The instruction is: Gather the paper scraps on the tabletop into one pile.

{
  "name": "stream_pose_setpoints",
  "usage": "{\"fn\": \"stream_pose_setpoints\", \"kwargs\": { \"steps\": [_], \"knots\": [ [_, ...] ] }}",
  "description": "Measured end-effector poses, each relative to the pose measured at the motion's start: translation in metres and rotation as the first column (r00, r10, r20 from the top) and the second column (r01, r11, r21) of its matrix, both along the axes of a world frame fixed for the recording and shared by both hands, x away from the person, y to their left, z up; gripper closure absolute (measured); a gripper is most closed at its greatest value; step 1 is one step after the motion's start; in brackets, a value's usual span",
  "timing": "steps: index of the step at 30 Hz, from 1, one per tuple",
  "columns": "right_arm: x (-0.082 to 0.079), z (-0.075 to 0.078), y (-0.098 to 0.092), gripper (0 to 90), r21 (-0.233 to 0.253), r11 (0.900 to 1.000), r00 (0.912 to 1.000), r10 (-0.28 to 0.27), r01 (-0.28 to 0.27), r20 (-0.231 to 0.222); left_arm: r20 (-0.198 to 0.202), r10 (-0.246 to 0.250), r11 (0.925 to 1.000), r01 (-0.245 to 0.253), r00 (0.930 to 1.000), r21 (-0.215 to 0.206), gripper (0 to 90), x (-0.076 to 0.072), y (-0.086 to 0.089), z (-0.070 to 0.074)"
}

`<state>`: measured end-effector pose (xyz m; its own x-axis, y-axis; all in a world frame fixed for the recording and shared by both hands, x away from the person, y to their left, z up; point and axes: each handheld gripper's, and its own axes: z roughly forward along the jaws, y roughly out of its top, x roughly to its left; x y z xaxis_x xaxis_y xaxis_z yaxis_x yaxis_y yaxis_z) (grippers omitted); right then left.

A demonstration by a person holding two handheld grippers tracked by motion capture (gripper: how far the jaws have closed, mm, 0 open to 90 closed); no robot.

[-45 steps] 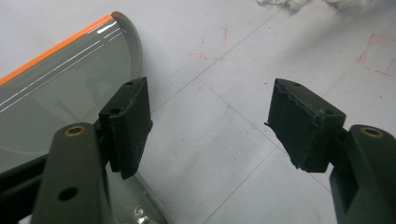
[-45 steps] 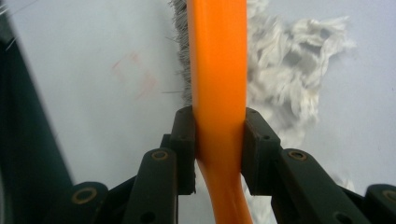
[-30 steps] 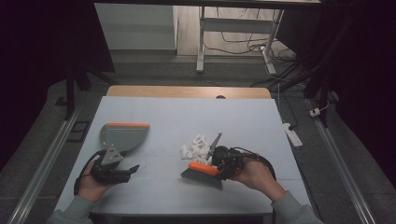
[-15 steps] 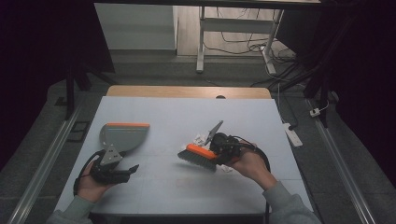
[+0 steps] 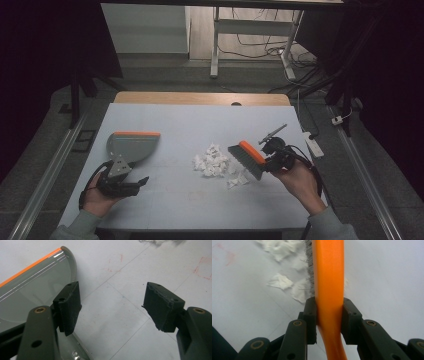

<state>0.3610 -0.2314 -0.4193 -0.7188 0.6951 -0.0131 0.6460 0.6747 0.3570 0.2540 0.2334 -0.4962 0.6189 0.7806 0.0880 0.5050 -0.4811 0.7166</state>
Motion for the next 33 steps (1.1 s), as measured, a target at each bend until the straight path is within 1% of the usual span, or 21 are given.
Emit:
{"fn": "stream_pose_setpoints", "kwargs": {
  "steps": [1,4,8,10,12,14,16,18,21,24,27,29,31,32,33],
  "knots": [
    [0.000,-0.001,-0.004,69.1,0.004,1.000,0.9997,-0.022,0.022,-0.011,-0.001,0.000,1.0000,0.000,1.0000,0.003,30.6,0.000,0.000,0.000],
    [0.000,-0.002,-0.011,69.1,-0.002,0.998,0.9975,-0.065,0.065,-0.028,0.000,-0.002,1.0000,0.002,1.0000,0.006,30.5,0.000,-0.001,0.000],
    [0.002,-0.005,-0.018,69.1,-0.028,0.992,0.9915,-0.123,0.122,-0.042,0.000,-0.002,1.0000,0.002,1.0000,0.004,30.5,0.000,-0.001,0.000],
    [0.004,-0.006,-0.024,69.1,-0.042,0.986,0.9858,-0.161,0.159,-0.048,0.001,-0.003,1.0000,0.003,1.0000,0.004,30.5,0.000,-0.001,0.000],
    [0.006,-0.008,-0.029,69.2,-0.064,0.978,0.9783,-0.201,0.198,-0.050,0.000,-0.005,1.0000,0.005,1.0000,0.004,30.5,0.000,-0.001,0.000],
    [0.008,-0.012,-0.034,69.2,-0.079,0.971,0.9701,-0.232,0.227,-0.071,-0.001,-0.006,1.0000,0.006,1.0000,0.004,30.5,0.000,-0.001,0.000],
    [0.011,-0.016,-0.035,69.2,-0.109,0.964,0.9642,-0.252,0.243,-0.081,0.000,-0.008,1.0000,0.008,1.0000,0.004,30.5,0.000,-0.001,0.000],
    [0.012,-0.019,-0.033,69.3,-0.118,0.961,0.9618,-0.262,0.252,-0.079,-0.001,-0.010,0.9999,0.010,1.0000,0.003,30.5,0.000,-0.001,0.000],
    [0.014,-0.019,-0.023,69.3,-0.106,0.965,0.9610,-0.250,0.238,-0.119,0.002,-0.011,0.9999,0.011,0.9999,-0.001,30.6,0.000,0.000,0.000],
    [0.016,-0.020,-0.008,69.3,-0.129,0.968,0.9651,-0.231,0.215,-0.123,0.004,-0.014,0.9999,0.014,0.9999,-0.003,30.6,0.000,0.000,0.000],
    [0.021,-0.020,0.006,69.4,-0.130,0.970,0.9671,-0.220,0.203,-0.128,0.006,-0.015,0.9999,0.015,0.9999,-0.004,30.6,-0.001,0.000,0.000],
    [0.025,-0.020,0.015,69.4,-0.111,0.975,0.9685,-0.208,0.193,-0.137,0.005,-0.015,0.9999,0.015,0.9999,-0.005,30.6,-0.001,0.000,0.000],
    [0.028,-0.021,0.023,69.4,-0.072,0.981,0.9688,-0.192,0.182,-0.157,0.004,-0.015,0.9999,0.015,0.9999,-0.005,30.6,-0.001,0.001,0.000],
    [0.029,-0.021,0.027,69.4,-0.054,0.984,0.9709,-0.176,0.169,-0.163,0.004,-0.014,0.9999,0.014,0.9999,-0.004,30.6,-0.001,0.001,0.000],
    [0.030,-0.021,0.031,69.3,-0.029,0.986,0.9714,-0.169,0.167,-0.166,0.004,-0.014,0.9999,0.014,0.9999,-0.005,30.6,-0.001,0.001,0.000]
  ]
}}
